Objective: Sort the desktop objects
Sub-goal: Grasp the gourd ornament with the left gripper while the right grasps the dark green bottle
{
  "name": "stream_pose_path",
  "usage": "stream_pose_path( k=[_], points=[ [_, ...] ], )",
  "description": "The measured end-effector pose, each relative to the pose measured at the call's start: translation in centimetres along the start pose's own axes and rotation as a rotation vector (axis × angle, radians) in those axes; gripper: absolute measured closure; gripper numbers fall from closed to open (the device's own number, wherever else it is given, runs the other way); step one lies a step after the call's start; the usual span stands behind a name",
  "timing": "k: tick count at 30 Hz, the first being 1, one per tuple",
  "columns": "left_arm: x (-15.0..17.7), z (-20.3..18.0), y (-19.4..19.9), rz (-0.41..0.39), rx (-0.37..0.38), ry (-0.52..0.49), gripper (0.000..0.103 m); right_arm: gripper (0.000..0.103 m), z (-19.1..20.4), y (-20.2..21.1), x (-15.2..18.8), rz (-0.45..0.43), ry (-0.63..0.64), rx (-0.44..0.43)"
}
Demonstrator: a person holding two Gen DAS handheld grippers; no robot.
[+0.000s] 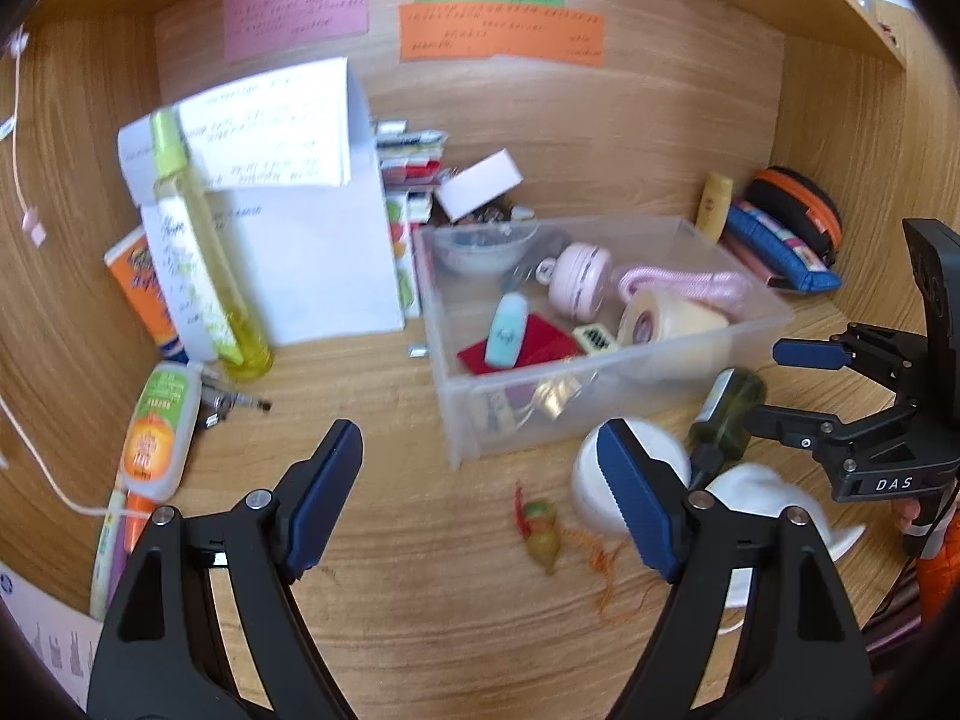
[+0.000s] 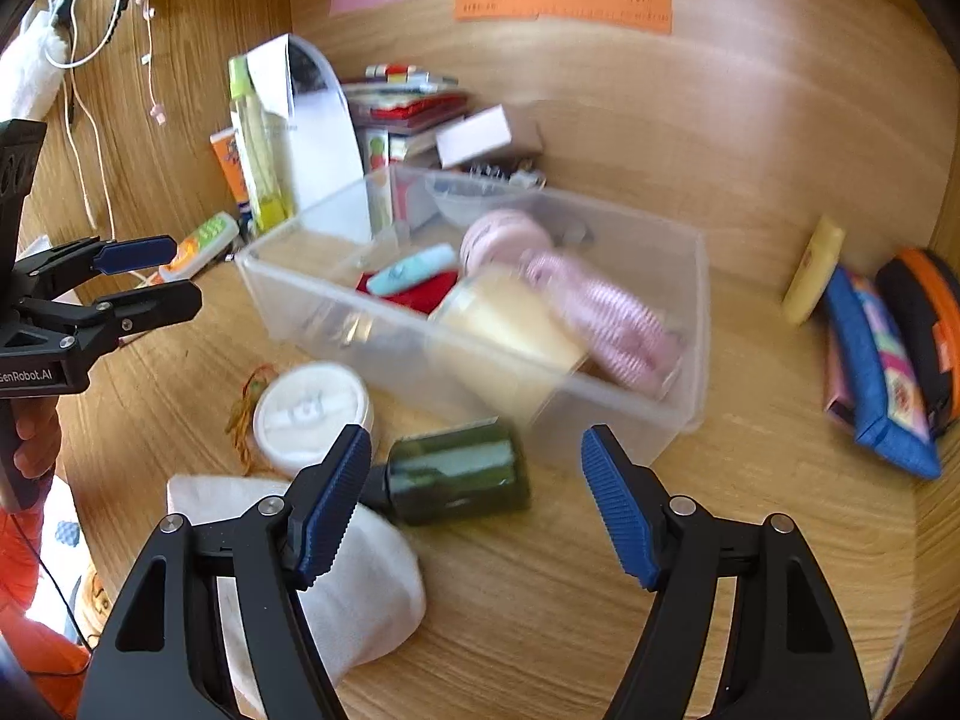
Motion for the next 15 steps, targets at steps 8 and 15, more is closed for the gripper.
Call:
stream_pose_path(
  k=[8, 15],
  points=[
    [3.3, 2.1, -2.1, 0.143, -0.009, 0.041, 0.022, 0.033, -0.3, -2.4, 1.0, 0.081, -0.071, -0.064],
    [4.7, 1.5, -3.6, 0.233, 0.026, 0.012, 0.022, 0.033, -0.7, -3.6, 0.9, 0.097, -0.115, -0.098]
  ],
)
Point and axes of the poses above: each gripper's, at about its wrist camera, not at the fingertips, and y roughly against the way its jaws point, z to its left, x to its underside, the point moved 3 cm from there along -y, roughly the way its jaws point, and after that the axes turned 3 degrees about -x, right-handed, at the moved point
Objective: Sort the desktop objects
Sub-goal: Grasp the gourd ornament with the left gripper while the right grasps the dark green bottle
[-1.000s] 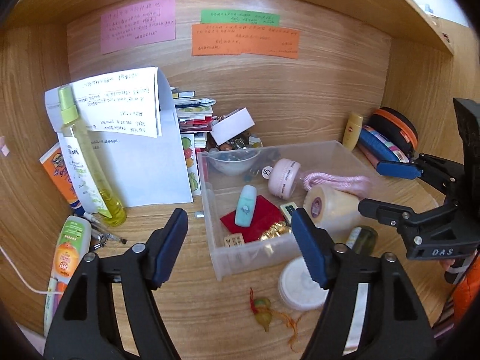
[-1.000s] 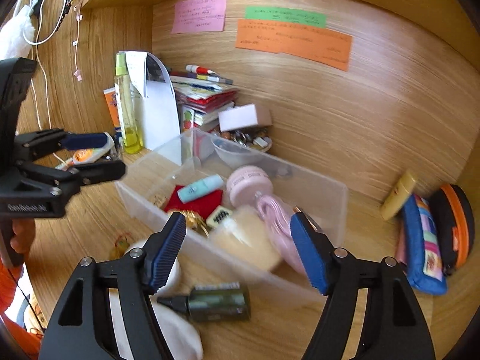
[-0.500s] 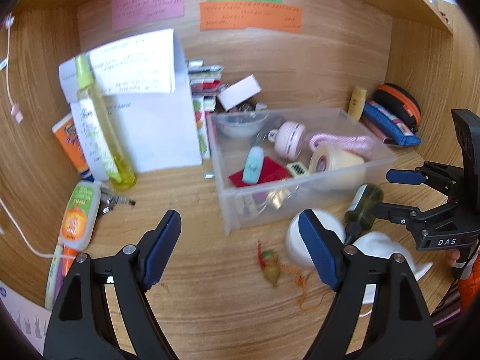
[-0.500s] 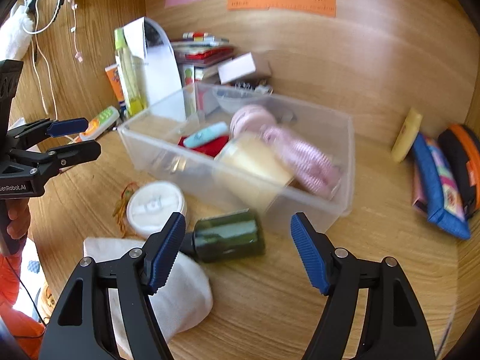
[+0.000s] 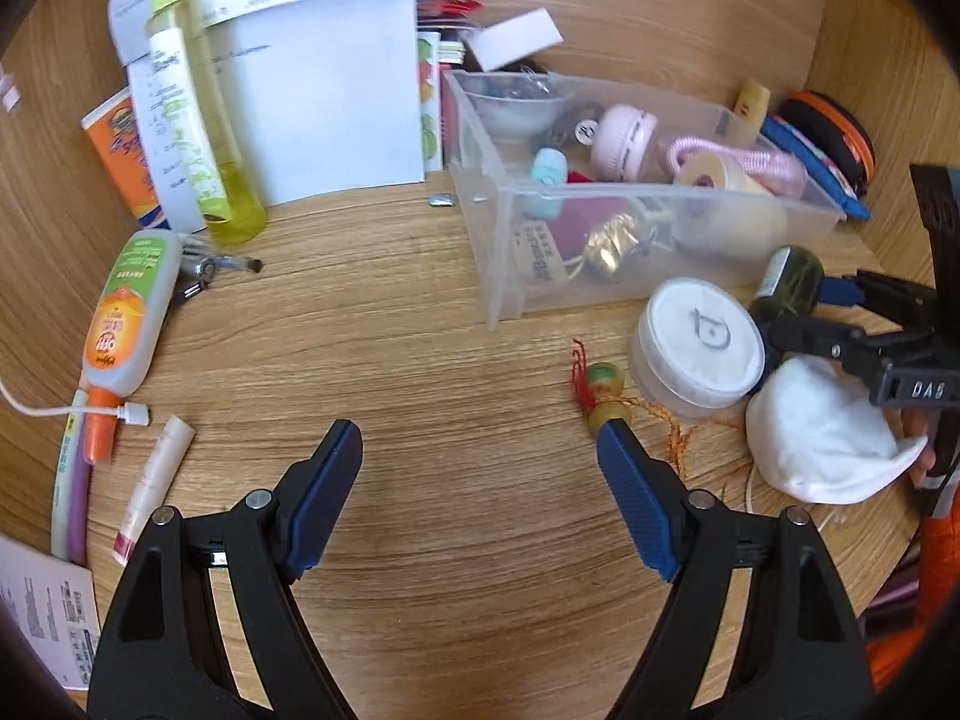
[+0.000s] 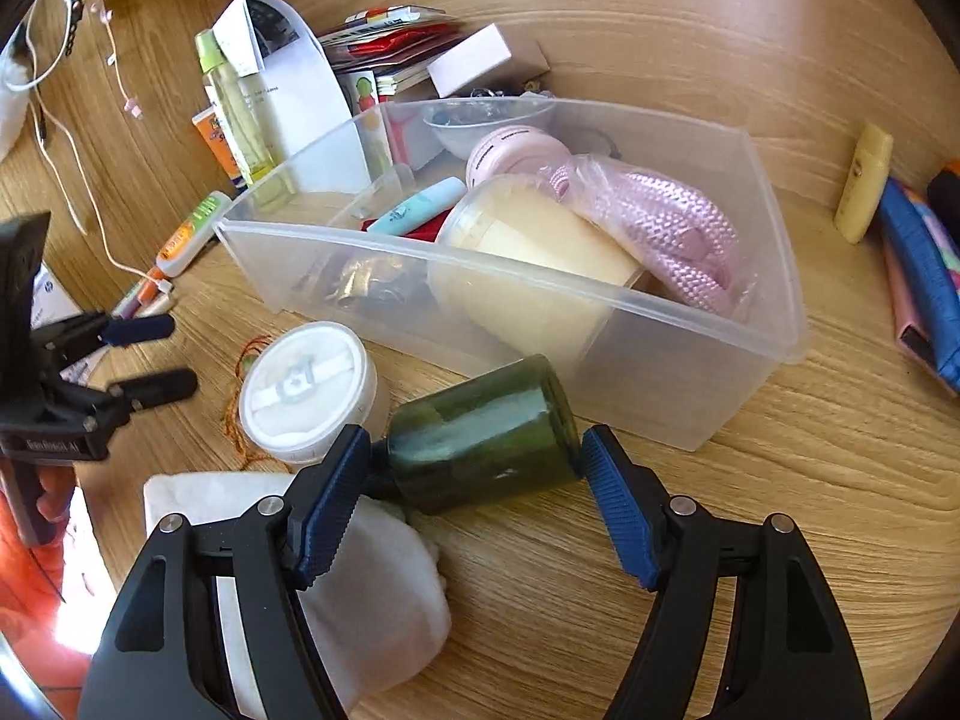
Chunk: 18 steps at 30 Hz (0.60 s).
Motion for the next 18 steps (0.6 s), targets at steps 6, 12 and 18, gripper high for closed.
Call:
stream_pose_path(
  k=[6, 12, 18],
  points=[
    [-0.3, -1.8, -0.9, 0.019, 0.021, -0.046, 0.022, 0.030, -0.5, -0.7, -0.1, 0.006, -0.047, -0.041],
    [-0.7, -3.3, -2.1, 0.049, 0.017, -0.080, 0.022, 0.029, -0.4, -1.3, -0.3, 0.003, -0.053, -0.036],
    [-1.0, -3.5, -3.1, 0.075, 0.023, -0.072, 0.022, 0.038, -0.5, -0.9, -0.3, -0.022, -0.037, -0.026]
  ],
)
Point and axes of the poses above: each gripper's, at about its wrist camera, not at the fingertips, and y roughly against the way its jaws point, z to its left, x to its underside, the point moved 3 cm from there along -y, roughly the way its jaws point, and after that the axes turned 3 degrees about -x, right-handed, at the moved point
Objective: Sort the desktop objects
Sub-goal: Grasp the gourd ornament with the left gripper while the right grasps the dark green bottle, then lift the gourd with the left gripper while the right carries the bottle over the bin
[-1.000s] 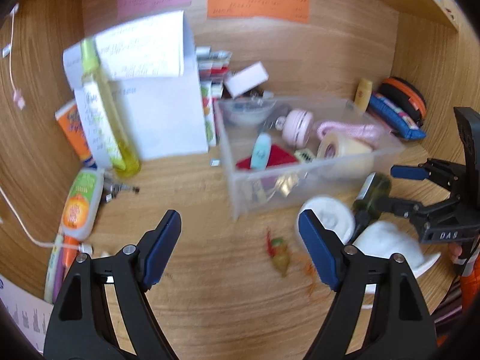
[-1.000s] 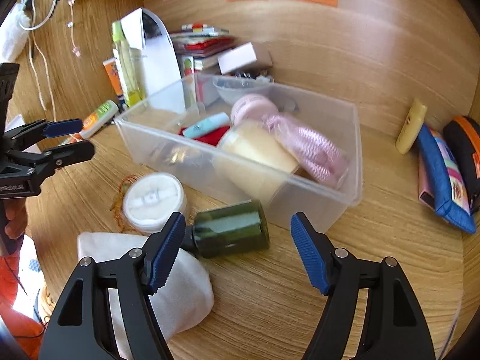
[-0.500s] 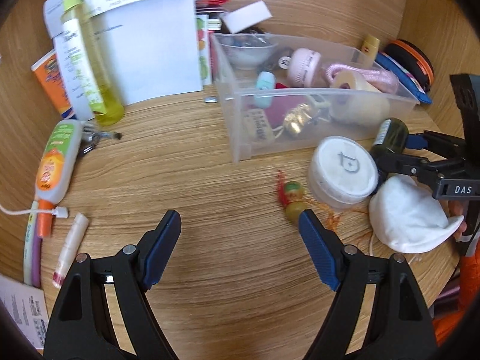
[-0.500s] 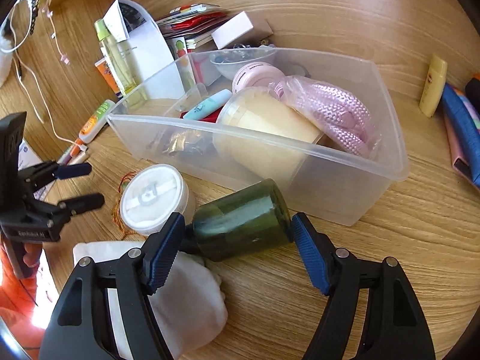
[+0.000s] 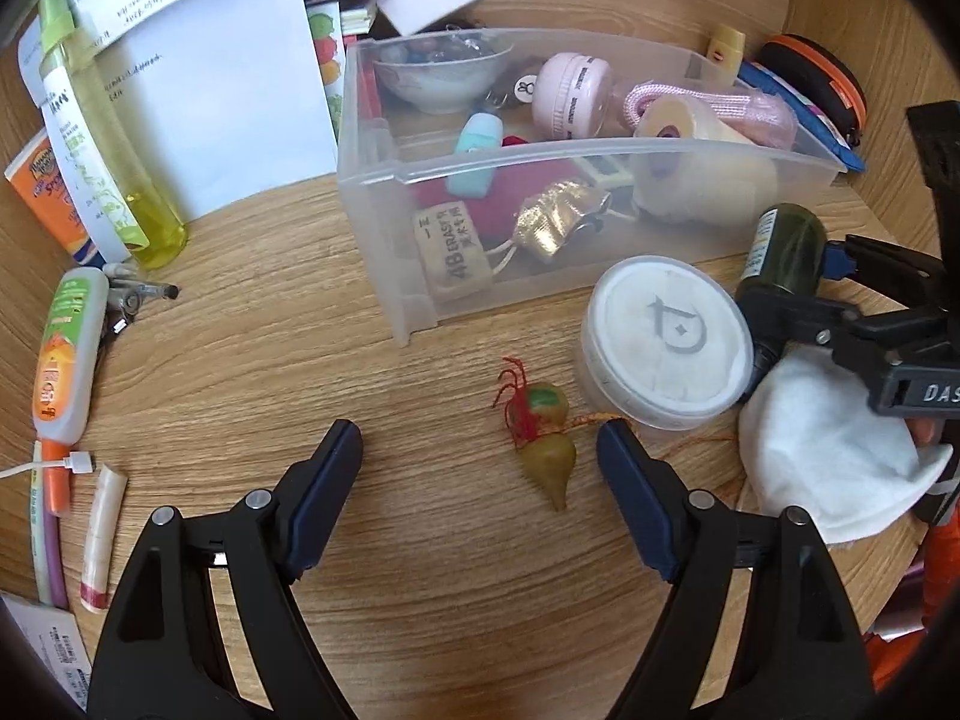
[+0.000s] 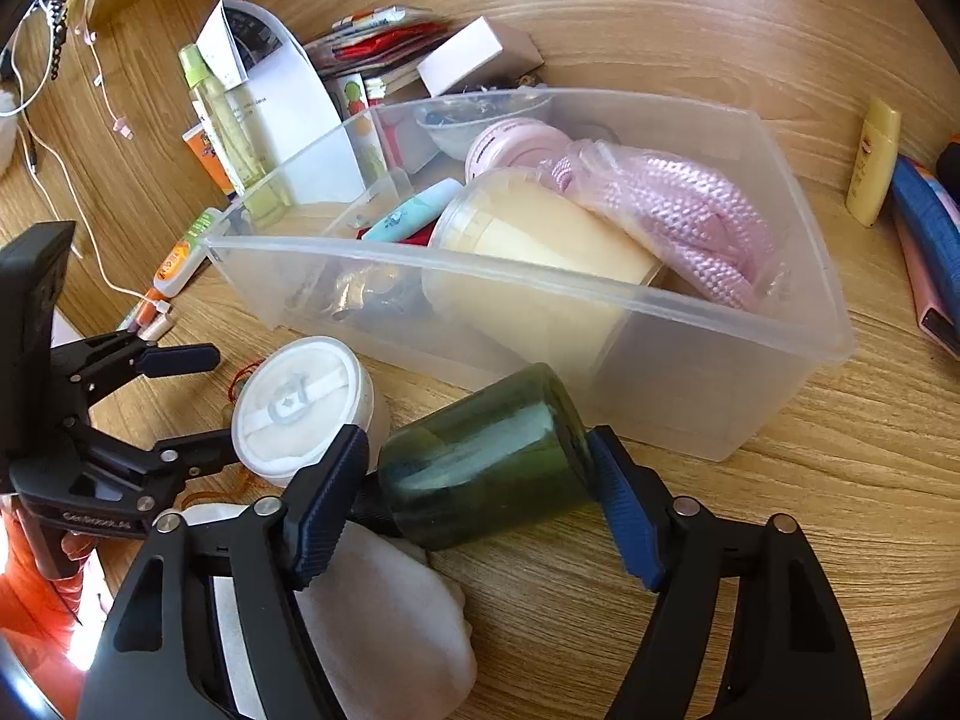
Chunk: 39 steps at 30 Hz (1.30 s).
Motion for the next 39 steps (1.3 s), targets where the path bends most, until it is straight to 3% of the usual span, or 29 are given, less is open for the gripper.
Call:
stream_pose_path(
  k=[5, 7, 9, 15, 20, 39],
  points=[
    [0.0, -0.1, -0.1, -0.019, -0.011, 0.008, 0.022, 0.041, -0.8, 1.0, 0.0, -0.035, -0.035, -0.011],
    [0.0, -0.2, 0.0, -0.029, -0.015, 0.004, 0.027, 0.041, -0.9, 1.4, 0.1, -0.045, -0.042, -0.010],
    [-0.2, -0.4, 0.1, -0.045, -0.014, -0.008, 0.046, 0.041, -1.0, 1.9, 0.3, -0.059, -0.044, 0.001],
    [-0.8, -0.1, 0.0, -0.060, -0.039, 0.019, 0.087, 0.041, -2.0, 4.2, 0.6, -0.108, -0.078, 0.030],
    [-0.2, 0.6, 0.5, -0.069, -0.049, 0.061, 0.087, 0.041, -2.7, 6.1, 0.4, -0.148, -0.103, 0.050],
    [-0.9, 1.8, 7.9, -0.254, 0.021, 0.132, 0.087, 0.041, -1.2, 10.1, -2.3, -0.267, -0.052, 0.061]
  ],
)
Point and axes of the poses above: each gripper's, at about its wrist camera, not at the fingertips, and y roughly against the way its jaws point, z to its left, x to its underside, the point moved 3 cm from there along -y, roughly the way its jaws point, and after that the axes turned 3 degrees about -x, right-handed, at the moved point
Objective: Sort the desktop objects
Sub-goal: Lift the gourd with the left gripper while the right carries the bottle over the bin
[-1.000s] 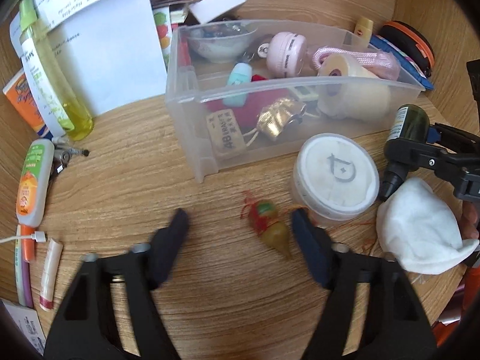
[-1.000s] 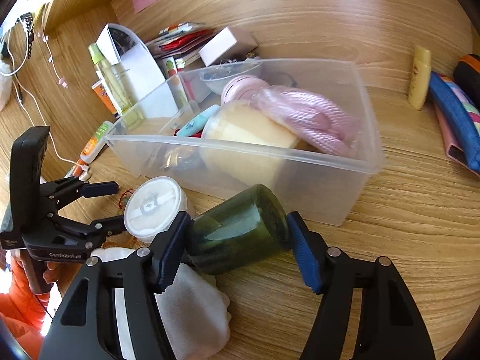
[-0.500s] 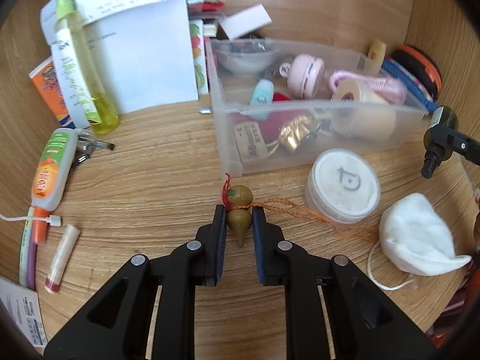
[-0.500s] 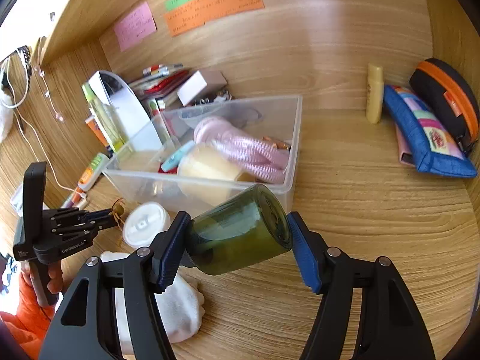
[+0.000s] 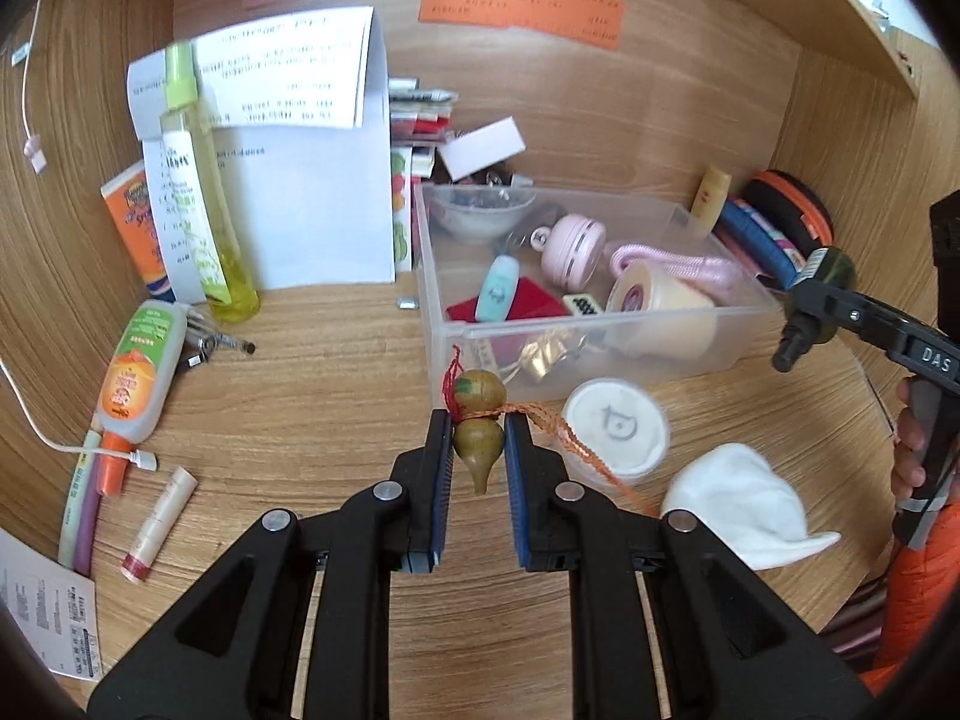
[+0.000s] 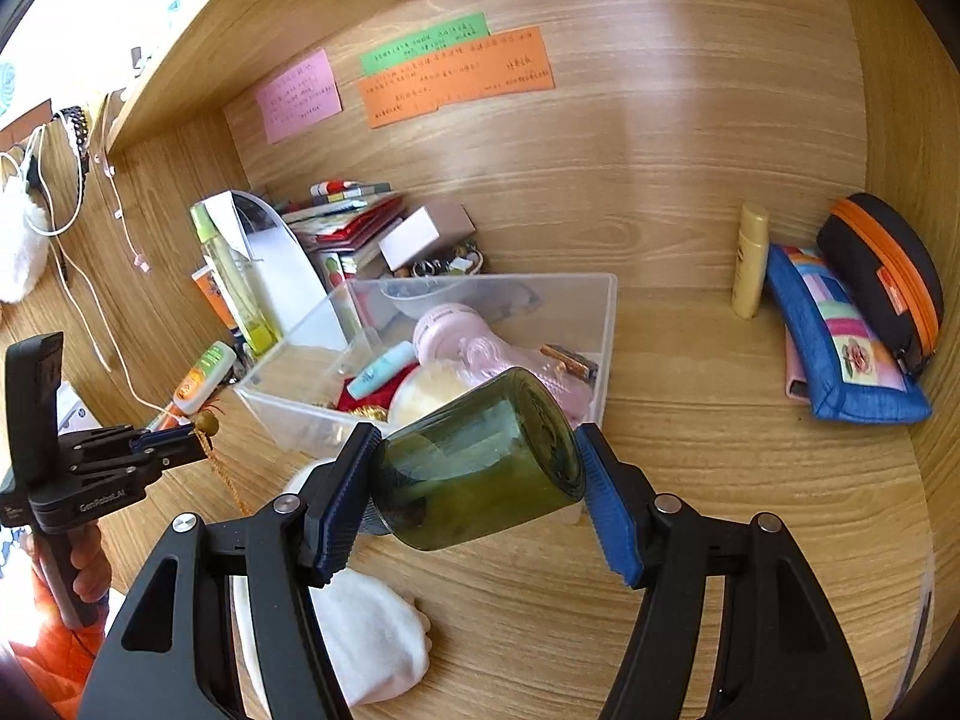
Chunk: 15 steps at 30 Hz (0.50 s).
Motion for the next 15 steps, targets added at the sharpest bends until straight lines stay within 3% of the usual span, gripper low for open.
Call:
stream_pose_path(
  k=[8, 15],
  points=[
    [-1.3, 0.3, 1.4, -0.057, 0.036, 0.034, 0.087, 0.041, 0.9, -0.7, -0.9, -0.009, 0.018, -0.017],
    [-2.8, -0.5, 2.9, -0.114, 0.051, 0.006, 0.087, 0.041, 1.4, -0.7, -1.9, -0.033, 0.017, -0.032]
  ],
)
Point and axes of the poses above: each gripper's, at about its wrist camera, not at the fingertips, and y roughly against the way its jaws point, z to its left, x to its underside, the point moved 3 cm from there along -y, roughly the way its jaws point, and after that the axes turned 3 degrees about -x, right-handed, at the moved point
